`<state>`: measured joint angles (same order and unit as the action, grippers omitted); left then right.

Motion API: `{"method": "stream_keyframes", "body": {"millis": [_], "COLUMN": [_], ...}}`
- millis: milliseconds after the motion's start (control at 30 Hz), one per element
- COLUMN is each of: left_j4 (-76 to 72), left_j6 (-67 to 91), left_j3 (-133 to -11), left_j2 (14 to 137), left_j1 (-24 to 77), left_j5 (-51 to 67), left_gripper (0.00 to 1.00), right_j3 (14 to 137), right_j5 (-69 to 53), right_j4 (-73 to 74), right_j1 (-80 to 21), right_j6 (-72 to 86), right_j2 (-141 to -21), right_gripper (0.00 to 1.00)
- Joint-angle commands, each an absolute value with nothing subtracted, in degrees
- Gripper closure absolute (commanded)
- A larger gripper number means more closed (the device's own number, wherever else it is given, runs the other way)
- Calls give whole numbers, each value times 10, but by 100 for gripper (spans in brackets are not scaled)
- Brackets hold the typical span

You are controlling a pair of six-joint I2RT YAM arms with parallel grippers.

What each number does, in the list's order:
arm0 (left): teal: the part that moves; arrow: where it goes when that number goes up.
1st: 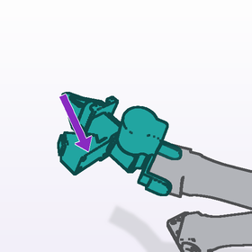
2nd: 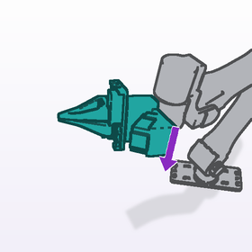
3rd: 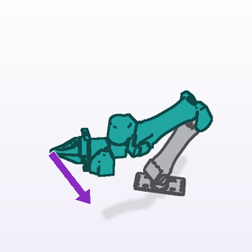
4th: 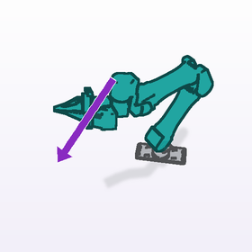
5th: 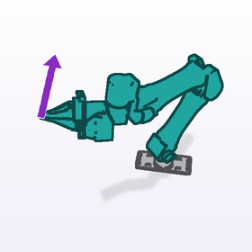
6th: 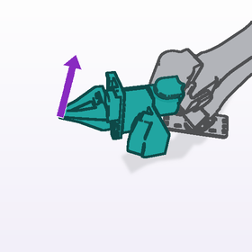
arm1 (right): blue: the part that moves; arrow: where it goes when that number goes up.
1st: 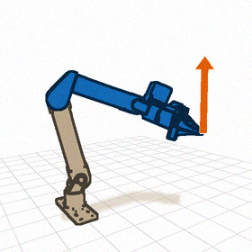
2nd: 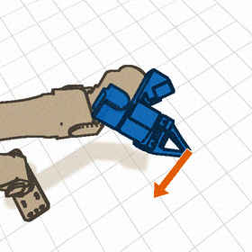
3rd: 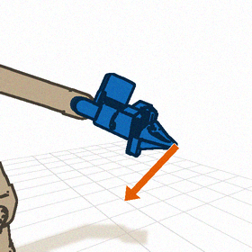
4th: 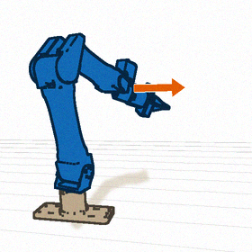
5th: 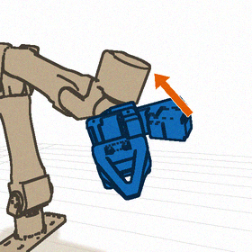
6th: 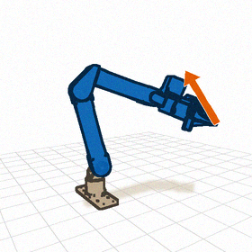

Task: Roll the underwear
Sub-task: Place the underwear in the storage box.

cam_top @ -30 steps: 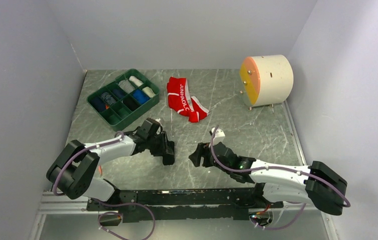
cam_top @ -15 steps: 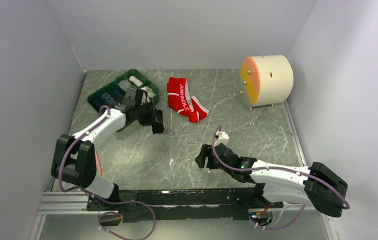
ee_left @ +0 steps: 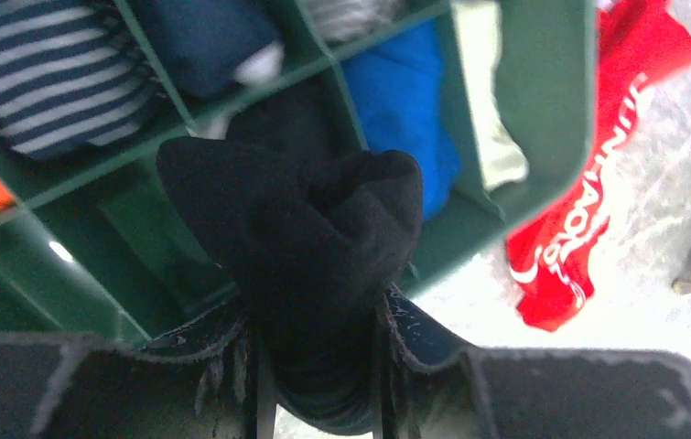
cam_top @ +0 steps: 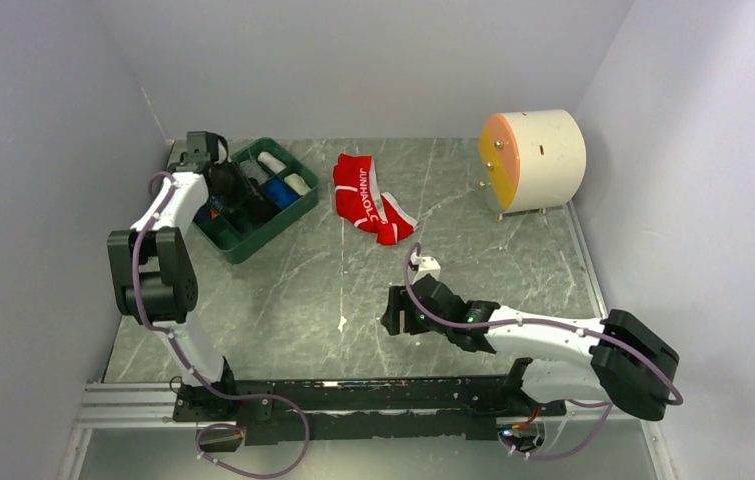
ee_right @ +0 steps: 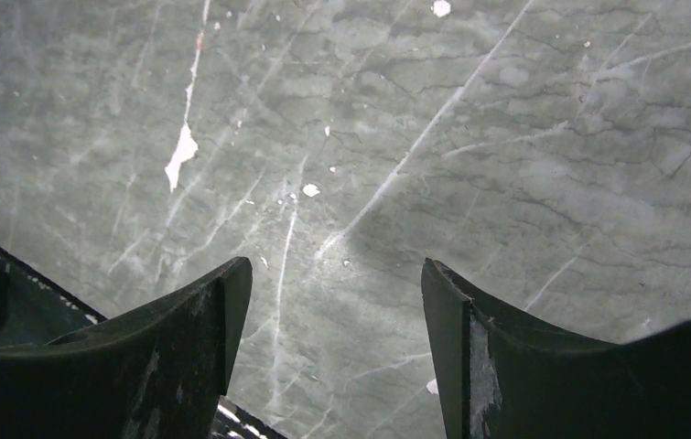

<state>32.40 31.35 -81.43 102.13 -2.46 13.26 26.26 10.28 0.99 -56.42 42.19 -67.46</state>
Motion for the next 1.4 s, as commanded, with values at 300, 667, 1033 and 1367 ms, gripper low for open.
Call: {"method": "stream_keyframes", "body": {"millis": [300,667,1033,1367], "left_j4": [340,336,365,397], "left_j6": [347,332,282,292], "left_j3": [-827,-795,-795,-822], "left_j2": [1046,1036,1070,1133], "left_j1": [-93,-96,-93,-92], "left_j5": [161,157,156,95], "left_gripper": [95,95,95,95], "right_j3": [278,303,290,292], "right_j5": [76,50,22,18], "right_j4": [58,48,29,28], "right_j1": [-537,-525,-522,-523], "right_j6": [384,370,378,375], "right_j2": [-687,-729,-760,-774], "right_gripper": [28,28,29,29]}}
